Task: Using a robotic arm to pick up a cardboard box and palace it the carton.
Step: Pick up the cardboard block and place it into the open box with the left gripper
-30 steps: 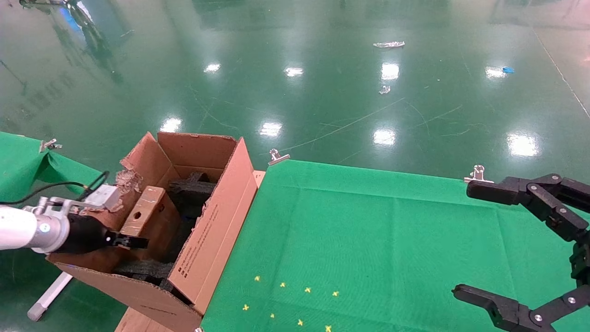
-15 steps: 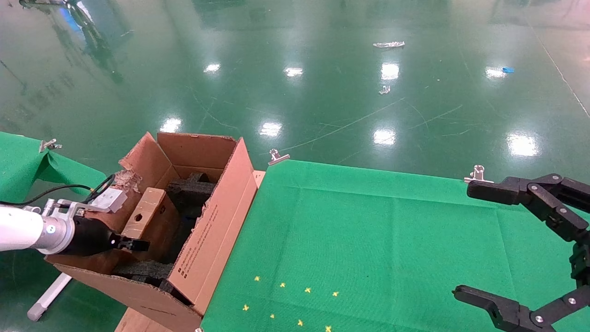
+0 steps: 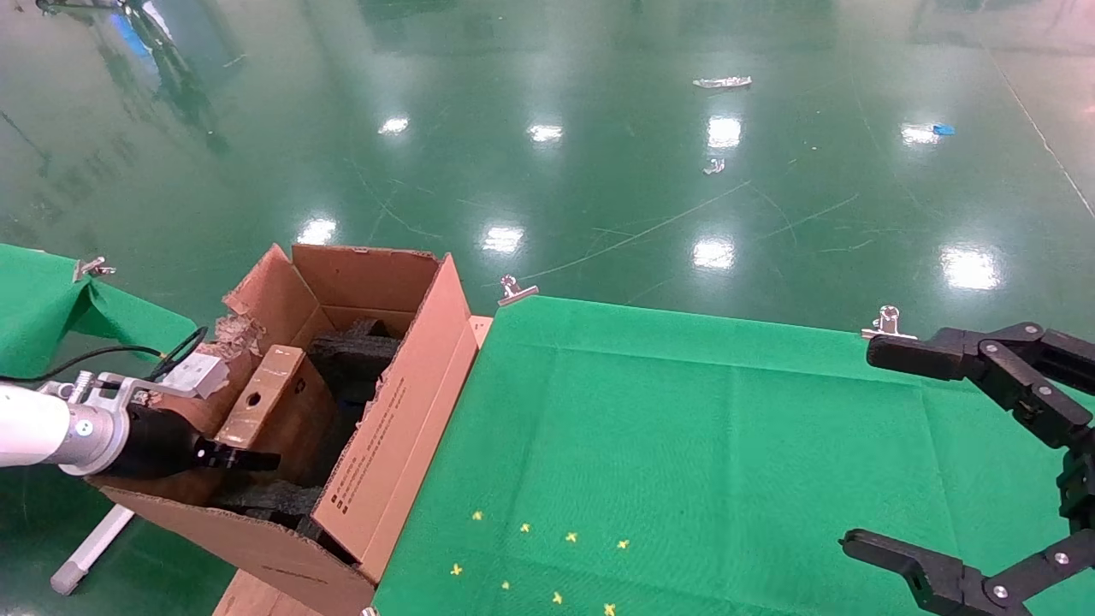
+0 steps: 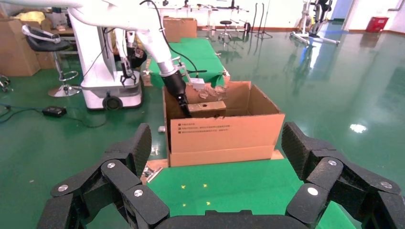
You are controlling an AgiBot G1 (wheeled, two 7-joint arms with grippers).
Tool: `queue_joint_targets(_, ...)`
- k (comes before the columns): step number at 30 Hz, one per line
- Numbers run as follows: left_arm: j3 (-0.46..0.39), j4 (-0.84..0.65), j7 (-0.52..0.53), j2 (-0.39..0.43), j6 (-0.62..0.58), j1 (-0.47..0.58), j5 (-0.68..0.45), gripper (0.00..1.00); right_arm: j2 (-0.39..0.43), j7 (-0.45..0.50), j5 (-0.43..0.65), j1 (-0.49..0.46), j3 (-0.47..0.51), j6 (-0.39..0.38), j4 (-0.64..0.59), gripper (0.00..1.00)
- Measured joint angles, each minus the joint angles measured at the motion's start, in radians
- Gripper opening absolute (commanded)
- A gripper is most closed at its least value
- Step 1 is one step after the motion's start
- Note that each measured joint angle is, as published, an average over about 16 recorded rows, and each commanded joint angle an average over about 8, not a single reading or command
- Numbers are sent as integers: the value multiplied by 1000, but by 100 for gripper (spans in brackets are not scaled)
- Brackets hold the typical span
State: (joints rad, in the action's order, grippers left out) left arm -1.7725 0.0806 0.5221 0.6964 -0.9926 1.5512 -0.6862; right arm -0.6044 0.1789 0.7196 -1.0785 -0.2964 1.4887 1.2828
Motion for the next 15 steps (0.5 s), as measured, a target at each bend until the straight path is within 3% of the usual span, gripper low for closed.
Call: queue_joint_targets(15, 11, -42, -55, 6, -33, 78, 12, 100, 0, 0, -1, 0, -1, 0, 0, 100)
